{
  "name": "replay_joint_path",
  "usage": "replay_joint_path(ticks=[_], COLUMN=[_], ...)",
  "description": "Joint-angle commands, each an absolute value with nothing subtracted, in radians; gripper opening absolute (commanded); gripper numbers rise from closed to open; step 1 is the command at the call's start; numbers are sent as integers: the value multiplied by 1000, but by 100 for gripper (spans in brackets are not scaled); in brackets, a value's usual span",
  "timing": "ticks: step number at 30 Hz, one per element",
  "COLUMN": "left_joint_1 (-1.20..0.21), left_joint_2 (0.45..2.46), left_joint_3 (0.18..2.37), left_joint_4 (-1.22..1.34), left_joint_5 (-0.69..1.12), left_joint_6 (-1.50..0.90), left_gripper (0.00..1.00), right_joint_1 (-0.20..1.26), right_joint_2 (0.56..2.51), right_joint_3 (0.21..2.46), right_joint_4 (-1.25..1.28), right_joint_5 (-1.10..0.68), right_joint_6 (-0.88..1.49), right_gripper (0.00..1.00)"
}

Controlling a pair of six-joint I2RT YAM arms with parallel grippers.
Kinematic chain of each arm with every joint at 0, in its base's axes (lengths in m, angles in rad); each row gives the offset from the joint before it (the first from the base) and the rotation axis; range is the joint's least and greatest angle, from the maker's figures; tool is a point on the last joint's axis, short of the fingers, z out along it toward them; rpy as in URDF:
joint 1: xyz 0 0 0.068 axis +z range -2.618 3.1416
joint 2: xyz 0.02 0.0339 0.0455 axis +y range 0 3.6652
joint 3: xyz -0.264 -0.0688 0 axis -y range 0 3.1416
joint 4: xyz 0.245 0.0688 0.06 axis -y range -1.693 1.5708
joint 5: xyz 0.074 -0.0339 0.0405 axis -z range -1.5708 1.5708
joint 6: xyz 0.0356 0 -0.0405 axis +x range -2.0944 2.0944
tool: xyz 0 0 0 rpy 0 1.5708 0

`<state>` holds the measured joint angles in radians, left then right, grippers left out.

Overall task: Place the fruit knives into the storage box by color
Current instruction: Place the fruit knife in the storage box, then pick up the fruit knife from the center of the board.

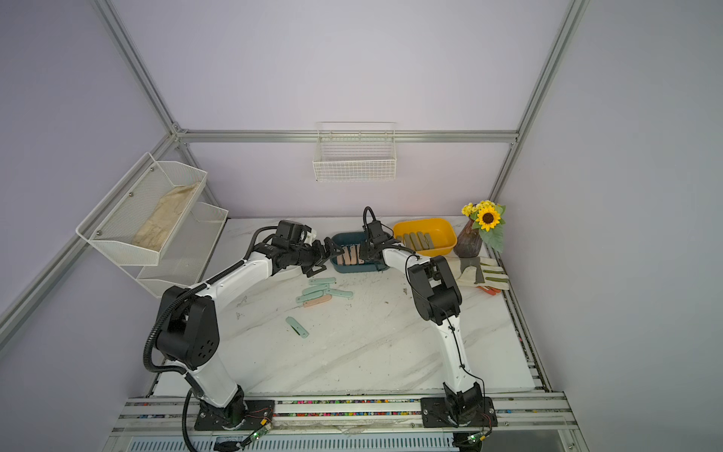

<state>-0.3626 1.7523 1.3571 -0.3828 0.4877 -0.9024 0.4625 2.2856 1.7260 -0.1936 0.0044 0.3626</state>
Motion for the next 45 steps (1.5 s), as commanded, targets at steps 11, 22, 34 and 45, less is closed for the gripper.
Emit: replay_joint_path(ticks=[11, 22, 34, 45], left_joint_1=[-370, -370, -268, -232], left_joint_2=[1689, 1538, 1340, 1325], left_joint_3=[1419, 1259, 1037, 1042], left_joint_4=[-375, -393, -430, -450], left_joint_5=[488, 438, 390, 402], left_joint_6=[-899, -892, -868, -846], left_gripper=[100, 100, 100, 100], right_joint_1=[456, 541, 824, 876], right_joint_2=[2124, 1856, 1836, 1963], right_joint_3=[1710, 1459, 1230, 1218], right_joint_4=[-195, -139, -19, 32], right_joint_5=[-35, -102, -99, -109], right_joint_6=[370, 368, 472, 520], right_gripper=[41, 47, 53, 57])
